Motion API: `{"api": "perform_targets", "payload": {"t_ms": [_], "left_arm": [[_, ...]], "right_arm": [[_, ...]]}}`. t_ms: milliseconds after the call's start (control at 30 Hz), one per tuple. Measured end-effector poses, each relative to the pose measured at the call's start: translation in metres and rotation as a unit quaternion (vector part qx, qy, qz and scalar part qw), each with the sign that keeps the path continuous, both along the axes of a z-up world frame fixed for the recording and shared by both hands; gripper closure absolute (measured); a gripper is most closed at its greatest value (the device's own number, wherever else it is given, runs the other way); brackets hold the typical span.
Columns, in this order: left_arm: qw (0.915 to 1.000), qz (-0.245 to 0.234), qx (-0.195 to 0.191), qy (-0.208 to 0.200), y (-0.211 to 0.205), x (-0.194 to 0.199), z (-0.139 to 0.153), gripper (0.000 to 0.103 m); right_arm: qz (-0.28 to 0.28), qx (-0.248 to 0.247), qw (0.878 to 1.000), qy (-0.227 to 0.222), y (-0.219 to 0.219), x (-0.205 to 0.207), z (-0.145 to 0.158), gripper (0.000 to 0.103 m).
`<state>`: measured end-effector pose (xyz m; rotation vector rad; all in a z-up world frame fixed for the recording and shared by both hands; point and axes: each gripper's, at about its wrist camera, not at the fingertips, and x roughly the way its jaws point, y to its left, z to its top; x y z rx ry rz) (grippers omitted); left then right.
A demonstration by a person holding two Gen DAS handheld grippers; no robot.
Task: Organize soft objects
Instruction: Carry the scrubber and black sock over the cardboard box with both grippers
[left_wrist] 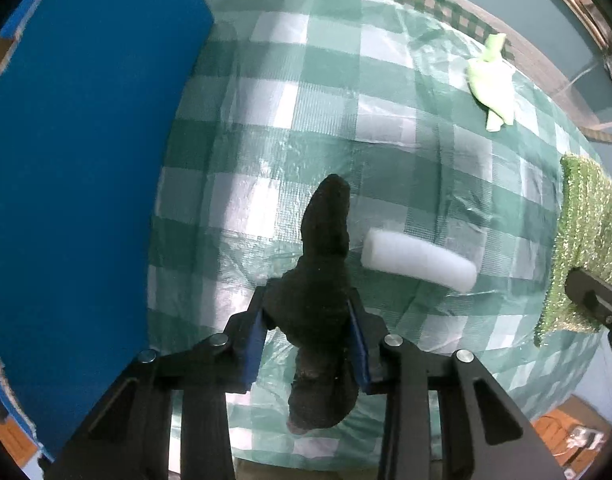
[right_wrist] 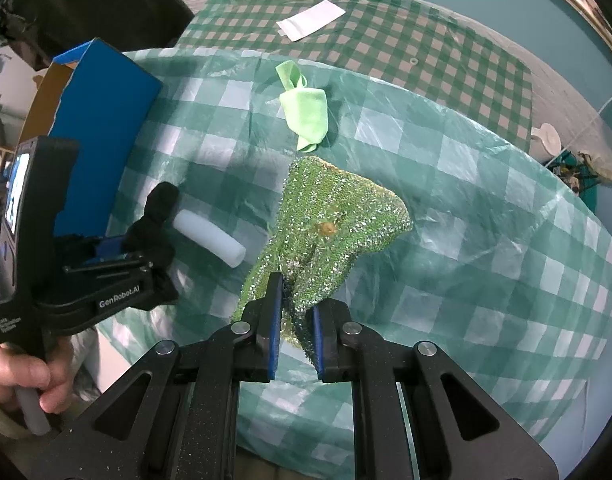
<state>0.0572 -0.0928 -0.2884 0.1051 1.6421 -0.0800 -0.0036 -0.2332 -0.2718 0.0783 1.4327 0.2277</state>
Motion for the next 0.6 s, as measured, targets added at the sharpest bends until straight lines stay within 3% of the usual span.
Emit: {"api": "perform_targets", "payload": {"t_ms": [300, 600], "left_arm": [[0.9977, -0.048, 0.014, -0.044, -0.014, -0.012, 0.034, 0.067], [0.9955, -0.053, 0.014, -0.077, -0.014, -0.010, 0.077, 0.067]], "right_arm": [[0.009, -0.011, 1.000, -0.003, 0.002, -0.005, 0.009, 0.091], [0.019, -0.015, 1.000, -0.010, 0.008, -0.009, 0.028, 0.091]]}}
